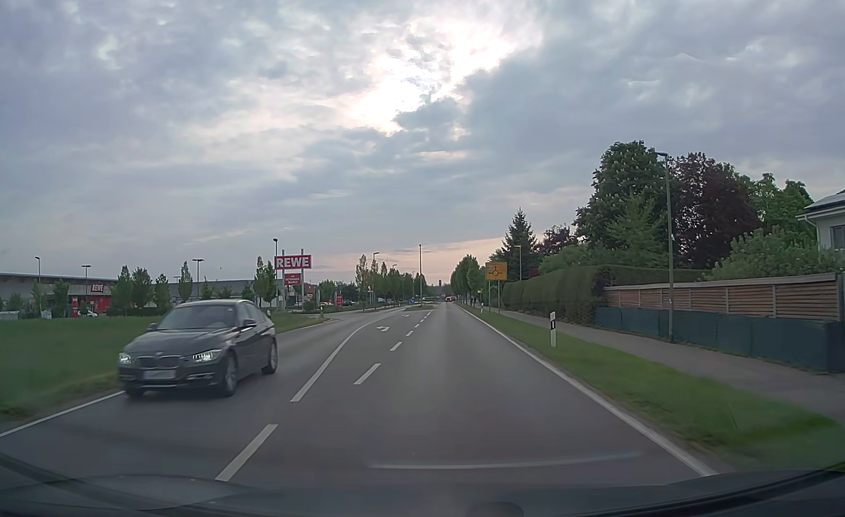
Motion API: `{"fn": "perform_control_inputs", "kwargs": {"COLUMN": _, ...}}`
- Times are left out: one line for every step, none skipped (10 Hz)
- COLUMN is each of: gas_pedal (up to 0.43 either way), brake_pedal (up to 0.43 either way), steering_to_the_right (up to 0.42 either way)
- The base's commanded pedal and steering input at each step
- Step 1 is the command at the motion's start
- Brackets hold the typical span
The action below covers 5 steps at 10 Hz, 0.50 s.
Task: Follow the waypoints while adhering to traffic rules and regulations
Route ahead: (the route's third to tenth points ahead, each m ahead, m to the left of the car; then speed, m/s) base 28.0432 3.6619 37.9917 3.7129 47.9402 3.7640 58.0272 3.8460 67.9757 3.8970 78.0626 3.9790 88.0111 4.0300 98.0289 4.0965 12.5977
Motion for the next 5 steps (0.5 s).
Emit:
{"fn": "perform_control_inputs", "kwargs": {"gas_pedal": 0.138, "brake_pedal": 0.000, "steering_to_the_right": 0.001}}
{"fn": "perform_control_inputs", "kwargs": {"gas_pedal": 0.138, "brake_pedal": 0.000, "steering_to_the_right": 0.000}}
{"fn": "perform_control_inputs", "kwargs": {"gas_pedal": 0.138, "brake_pedal": 0.000, "steering_to_the_right": 0.000}}
{"fn": "perform_control_inputs", "kwargs": {"gas_pedal": 0.138, "brake_pedal": 0.000, "steering_to_the_right": 0.000}}
{"fn": "perform_control_inputs", "kwargs": {"gas_pedal": 0.138, "brake_pedal": 0.000, "steering_to_the_right": -0.001}}
